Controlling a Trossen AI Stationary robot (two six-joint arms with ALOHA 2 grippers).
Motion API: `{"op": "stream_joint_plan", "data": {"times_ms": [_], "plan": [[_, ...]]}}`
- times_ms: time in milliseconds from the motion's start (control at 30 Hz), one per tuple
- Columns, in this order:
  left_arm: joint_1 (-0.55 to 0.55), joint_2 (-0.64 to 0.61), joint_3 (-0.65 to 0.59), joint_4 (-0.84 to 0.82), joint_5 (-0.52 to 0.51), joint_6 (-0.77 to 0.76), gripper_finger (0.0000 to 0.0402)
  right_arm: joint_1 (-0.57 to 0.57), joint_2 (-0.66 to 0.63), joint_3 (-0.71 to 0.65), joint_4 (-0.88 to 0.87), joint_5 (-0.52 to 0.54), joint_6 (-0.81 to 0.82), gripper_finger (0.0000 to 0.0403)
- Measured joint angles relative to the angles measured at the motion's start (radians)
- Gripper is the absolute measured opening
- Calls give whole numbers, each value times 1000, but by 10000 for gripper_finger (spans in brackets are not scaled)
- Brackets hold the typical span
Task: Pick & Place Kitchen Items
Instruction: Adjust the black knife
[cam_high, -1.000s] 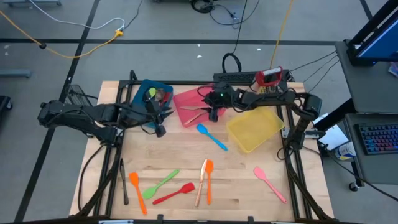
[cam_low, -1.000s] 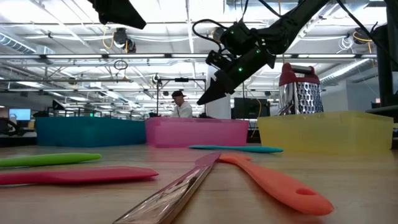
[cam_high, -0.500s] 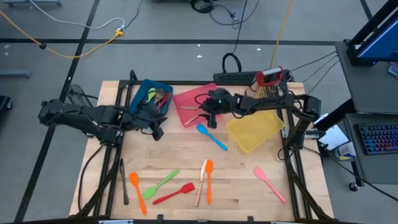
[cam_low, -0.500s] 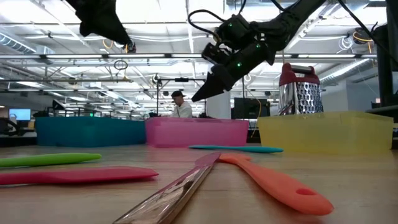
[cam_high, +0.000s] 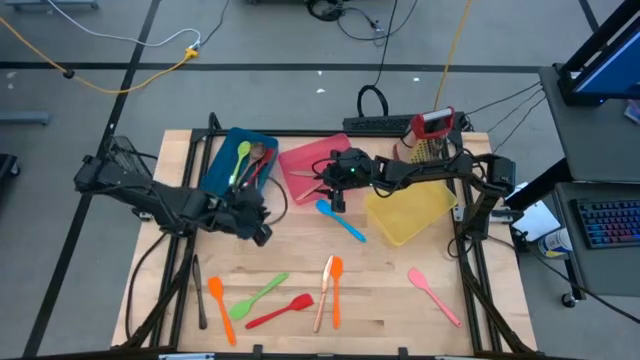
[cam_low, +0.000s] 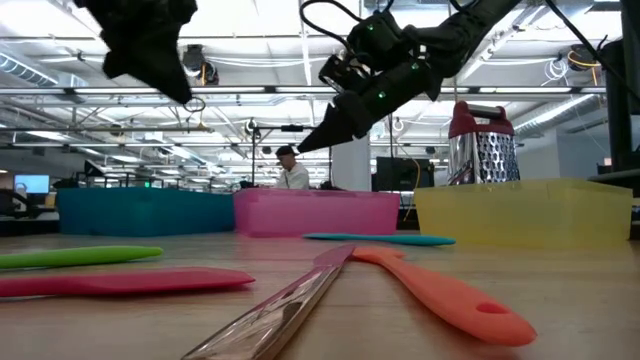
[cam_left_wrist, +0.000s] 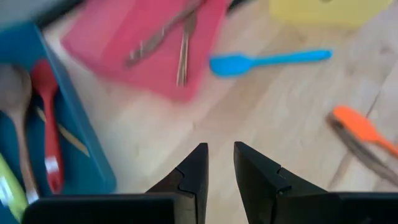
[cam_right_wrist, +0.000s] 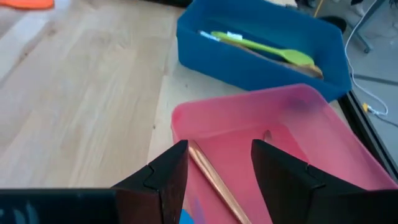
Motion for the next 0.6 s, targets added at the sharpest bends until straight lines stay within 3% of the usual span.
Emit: {"op": "stream_joint_plan", "data": {"times_ms": [200,600], "plan": [[-83,74,0,-86,82,-251,81,6,0,0,31,-3,-7,169],[-245,138,0,-100,160,-579,81,6,0,0,46,-4,-8,169]]}}
